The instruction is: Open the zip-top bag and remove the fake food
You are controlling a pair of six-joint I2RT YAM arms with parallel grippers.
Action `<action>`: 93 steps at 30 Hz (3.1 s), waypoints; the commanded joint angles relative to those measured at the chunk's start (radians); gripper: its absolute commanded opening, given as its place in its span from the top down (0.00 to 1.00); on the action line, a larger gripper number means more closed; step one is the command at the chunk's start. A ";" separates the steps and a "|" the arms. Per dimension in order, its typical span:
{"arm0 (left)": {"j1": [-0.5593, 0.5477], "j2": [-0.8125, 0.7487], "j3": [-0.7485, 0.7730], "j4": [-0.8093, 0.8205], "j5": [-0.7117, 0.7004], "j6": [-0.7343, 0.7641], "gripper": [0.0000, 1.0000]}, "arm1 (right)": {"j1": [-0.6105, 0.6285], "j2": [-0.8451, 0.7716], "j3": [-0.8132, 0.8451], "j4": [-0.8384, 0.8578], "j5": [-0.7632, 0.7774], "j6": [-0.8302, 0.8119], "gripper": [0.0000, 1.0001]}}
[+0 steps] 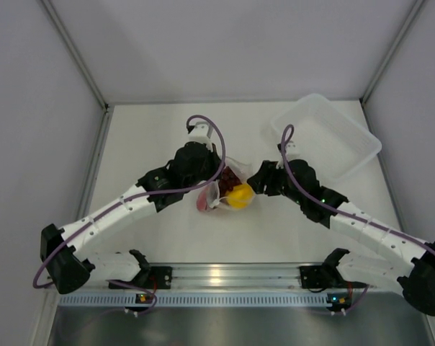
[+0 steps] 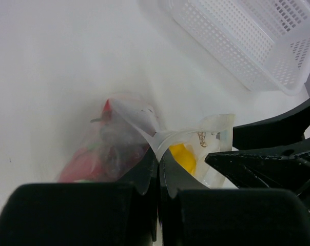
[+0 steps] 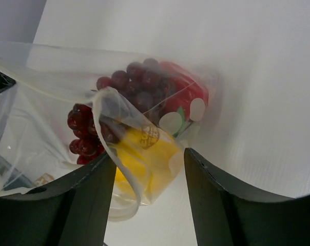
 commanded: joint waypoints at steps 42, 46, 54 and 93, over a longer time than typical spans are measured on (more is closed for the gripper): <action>-0.020 0.012 -0.084 0.248 -0.144 -0.150 1.00 | -0.322 -0.106 0.142 -0.329 -0.245 -0.218 0.77; -0.020 0.012 -0.074 0.248 -0.138 -0.150 1.00 | -0.285 -0.104 0.225 -0.363 -0.209 -0.210 0.75; -0.024 0.010 -0.060 0.253 -0.115 -0.159 1.00 | -0.057 -0.044 0.263 -0.250 -0.108 -0.105 0.72; -0.035 -0.007 -0.040 0.294 0.080 -0.225 1.00 | 0.190 0.345 0.196 0.075 0.242 0.143 0.40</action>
